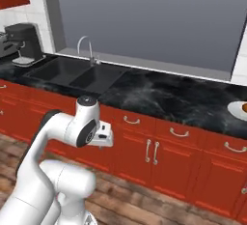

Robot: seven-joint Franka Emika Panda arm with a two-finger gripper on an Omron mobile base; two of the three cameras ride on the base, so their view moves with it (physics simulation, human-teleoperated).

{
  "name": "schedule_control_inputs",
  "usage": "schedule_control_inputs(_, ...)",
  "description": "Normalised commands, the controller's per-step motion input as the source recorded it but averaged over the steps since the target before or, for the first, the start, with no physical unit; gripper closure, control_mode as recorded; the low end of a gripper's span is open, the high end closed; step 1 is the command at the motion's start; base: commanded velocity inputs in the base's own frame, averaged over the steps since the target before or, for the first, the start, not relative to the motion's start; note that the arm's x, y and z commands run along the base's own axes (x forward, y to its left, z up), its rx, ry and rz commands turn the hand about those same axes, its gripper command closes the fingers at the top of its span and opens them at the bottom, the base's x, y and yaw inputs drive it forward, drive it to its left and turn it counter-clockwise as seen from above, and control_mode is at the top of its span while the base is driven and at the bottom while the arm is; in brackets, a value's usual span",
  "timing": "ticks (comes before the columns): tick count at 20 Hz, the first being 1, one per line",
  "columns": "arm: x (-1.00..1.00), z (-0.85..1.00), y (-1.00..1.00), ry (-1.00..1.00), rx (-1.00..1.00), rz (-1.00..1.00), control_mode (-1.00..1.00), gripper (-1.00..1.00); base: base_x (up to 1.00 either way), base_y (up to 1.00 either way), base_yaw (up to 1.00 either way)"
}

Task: Pick the tangerine and mango from the fridge and place them on the plate next to the blender to make a fruit smoothie.

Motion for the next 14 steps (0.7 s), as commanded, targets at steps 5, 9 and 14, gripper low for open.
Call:
schedule_control_inputs(5, 0.00, 0.00, 0.00, 0.00, 0.00, 0.00, 1.00, -1.00, -0.55, 1.00, 0.65)
schedule_control_inputs(9, 0.00, 0.00, 0.00, 0.00, 0.00, 0.00, 1.00, -1.00, -0.53, 1.00, 0.66)
schedule_control_inputs(14, 0.00, 0.00, 0.00, 0.00, 0.00, 0.00, 1.00, -1.00, -0.33, 1.00, 0.62)
